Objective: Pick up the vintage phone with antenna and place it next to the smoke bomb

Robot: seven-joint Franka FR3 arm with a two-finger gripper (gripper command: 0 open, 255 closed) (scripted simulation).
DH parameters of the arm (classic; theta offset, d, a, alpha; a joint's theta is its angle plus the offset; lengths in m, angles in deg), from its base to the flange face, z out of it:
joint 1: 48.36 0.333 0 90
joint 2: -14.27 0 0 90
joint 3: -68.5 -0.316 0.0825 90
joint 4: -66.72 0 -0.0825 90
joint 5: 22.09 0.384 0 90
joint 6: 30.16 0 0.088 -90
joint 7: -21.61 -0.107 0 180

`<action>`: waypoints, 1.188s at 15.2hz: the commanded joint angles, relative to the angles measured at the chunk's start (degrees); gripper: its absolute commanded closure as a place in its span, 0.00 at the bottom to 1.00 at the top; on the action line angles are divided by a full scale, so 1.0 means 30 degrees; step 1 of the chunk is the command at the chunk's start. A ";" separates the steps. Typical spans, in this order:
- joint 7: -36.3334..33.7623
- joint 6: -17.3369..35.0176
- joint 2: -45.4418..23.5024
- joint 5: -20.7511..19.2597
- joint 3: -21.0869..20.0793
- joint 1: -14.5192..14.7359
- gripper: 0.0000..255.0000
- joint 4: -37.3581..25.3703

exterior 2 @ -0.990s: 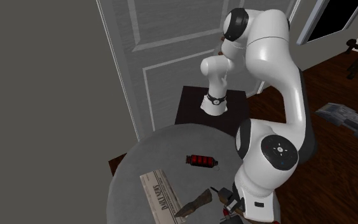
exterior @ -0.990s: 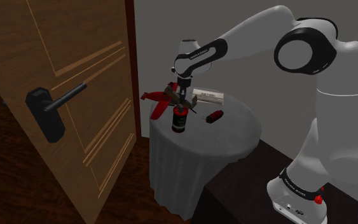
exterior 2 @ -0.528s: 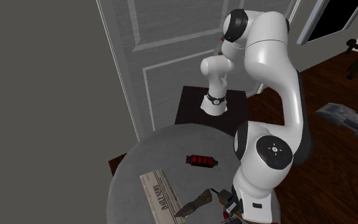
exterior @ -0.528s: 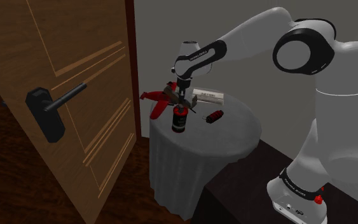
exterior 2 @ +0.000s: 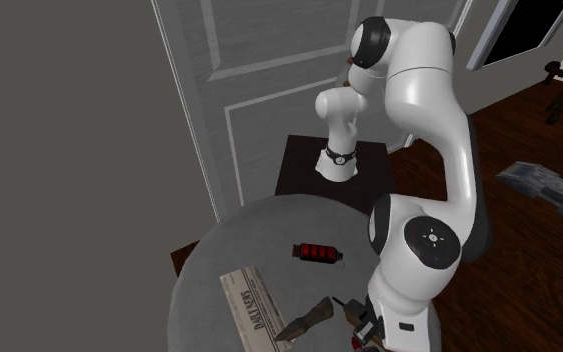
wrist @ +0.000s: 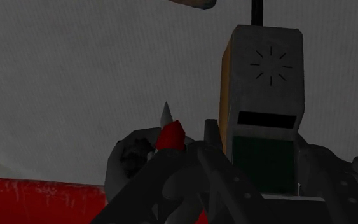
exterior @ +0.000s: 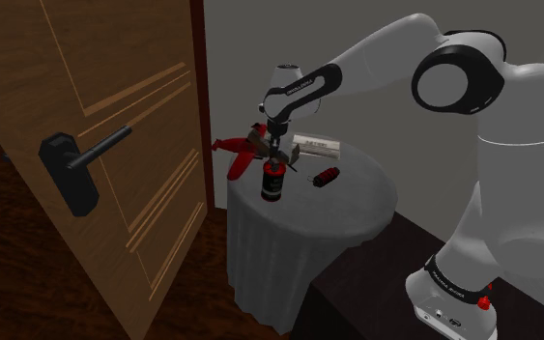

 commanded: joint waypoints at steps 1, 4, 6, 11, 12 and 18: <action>-0.0067 -0.0068 -0.1068 -0.0066 -0.0055 -0.0039 1.00 0.0219; 0.0239 0.0160 -0.0513 -0.0151 0.0095 -0.0150 0.00 0.0991; 0.0220 0.0000 -0.0636 -0.0144 0.0085 -0.0178 0.00 0.0714; -0.0448 -0.1895 0.0342 -0.0676 0.0327 0.0230 0.00 -0.0257; -0.0448 -0.1895 0.0342 -0.0677 0.0325 0.0229 0.00 -0.0257; -0.0448 -0.1895 0.0342 -0.0677 0.0325 0.0228 0.00 -0.0257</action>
